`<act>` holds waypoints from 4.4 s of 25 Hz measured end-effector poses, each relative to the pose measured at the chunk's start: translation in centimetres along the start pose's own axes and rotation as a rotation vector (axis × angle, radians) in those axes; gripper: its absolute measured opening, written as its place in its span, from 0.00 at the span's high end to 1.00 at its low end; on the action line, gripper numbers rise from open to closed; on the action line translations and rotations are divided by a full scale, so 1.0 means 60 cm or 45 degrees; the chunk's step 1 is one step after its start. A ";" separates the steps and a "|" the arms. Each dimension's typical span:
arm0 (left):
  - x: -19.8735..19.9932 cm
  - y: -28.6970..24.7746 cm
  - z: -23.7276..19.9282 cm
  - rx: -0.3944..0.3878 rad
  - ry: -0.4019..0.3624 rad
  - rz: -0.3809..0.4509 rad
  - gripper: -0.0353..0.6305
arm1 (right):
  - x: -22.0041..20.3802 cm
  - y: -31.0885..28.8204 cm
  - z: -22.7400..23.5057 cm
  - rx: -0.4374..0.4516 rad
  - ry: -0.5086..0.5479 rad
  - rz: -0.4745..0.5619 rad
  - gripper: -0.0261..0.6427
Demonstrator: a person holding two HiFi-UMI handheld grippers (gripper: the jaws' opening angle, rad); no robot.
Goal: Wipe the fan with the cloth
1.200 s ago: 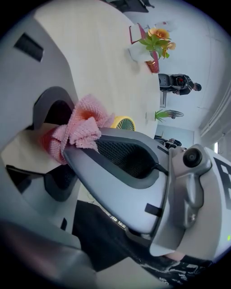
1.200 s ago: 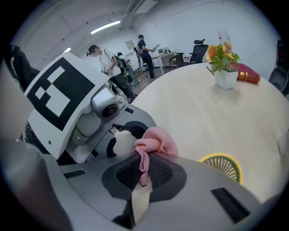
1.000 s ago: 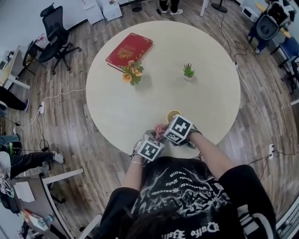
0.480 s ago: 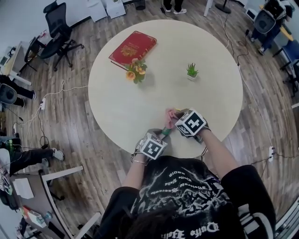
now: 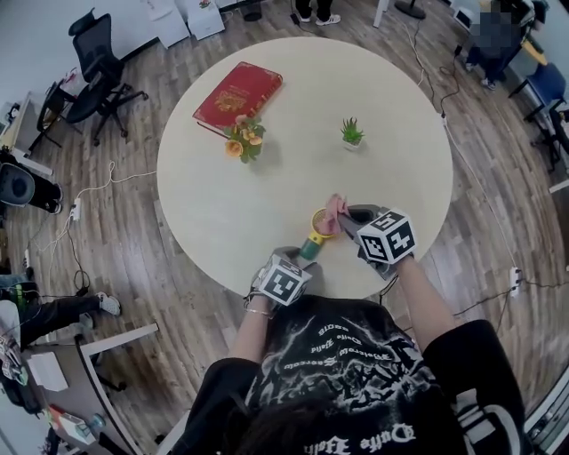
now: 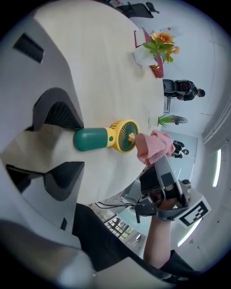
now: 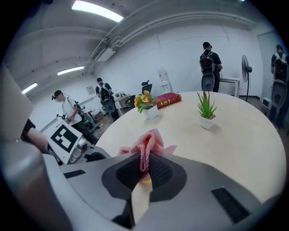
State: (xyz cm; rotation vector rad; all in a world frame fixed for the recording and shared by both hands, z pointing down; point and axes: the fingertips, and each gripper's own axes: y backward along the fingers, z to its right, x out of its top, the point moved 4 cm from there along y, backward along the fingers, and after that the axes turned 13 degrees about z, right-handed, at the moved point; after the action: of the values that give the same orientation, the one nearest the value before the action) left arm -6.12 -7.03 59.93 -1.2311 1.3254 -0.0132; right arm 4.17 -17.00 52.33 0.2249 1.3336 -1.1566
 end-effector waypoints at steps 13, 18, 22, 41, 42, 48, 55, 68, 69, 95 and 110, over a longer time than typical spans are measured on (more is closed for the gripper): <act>0.040 0.031 -0.044 0.308 0.296 0.185 0.53 | 0.001 -0.036 -0.076 0.310 0.126 -0.194 0.92; 0.041 0.026 -0.041 0.379 0.302 0.191 0.50 | 0.031 -0.118 -0.105 0.476 0.188 -0.540 0.92; 0.041 0.025 -0.044 0.405 0.229 0.175 0.46 | -0.012 -0.164 -0.127 0.502 0.279 -0.898 0.92; 0.034 0.025 -0.032 0.522 0.265 0.156 0.41 | -0.053 -0.162 -0.051 0.295 0.428 -1.307 0.92; 0.034 0.026 -0.030 0.525 0.261 0.155 0.41 | -0.050 -0.160 -0.040 0.266 0.458 -1.293 0.92; 0.034 0.026 -0.027 0.553 0.270 0.157 0.41 | -0.030 -0.134 0.018 0.163 0.397 -1.226 0.92; 0.036 0.026 -0.024 0.570 0.252 0.154 0.41 | -0.017 -0.094 0.071 0.103 0.195 -1.064 0.92; 0.041 0.024 -0.017 0.503 0.146 0.147 0.41 | -0.073 0.000 0.121 0.036 -0.185 -0.792 0.92; 0.042 0.022 -0.015 0.468 0.113 0.137 0.41 | -0.076 0.006 0.125 0.027 -0.222 -0.758 0.92; 0.040 -0.021 0.047 0.130 -0.094 -0.039 0.65 | -0.165 0.093 0.074 0.019 -0.465 -0.630 0.92; 0.036 -0.020 0.048 0.224 -0.005 -0.002 0.68 | -0.203 0.056 -0.017 -0.183 -1.159 -0.355 0.92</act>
State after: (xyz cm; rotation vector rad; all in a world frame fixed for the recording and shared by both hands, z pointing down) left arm -2.62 -7.02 58.54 -1.0825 1.2911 -0.1259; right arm 8.35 -8.35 60.60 -0.5583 0.6296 -1.1681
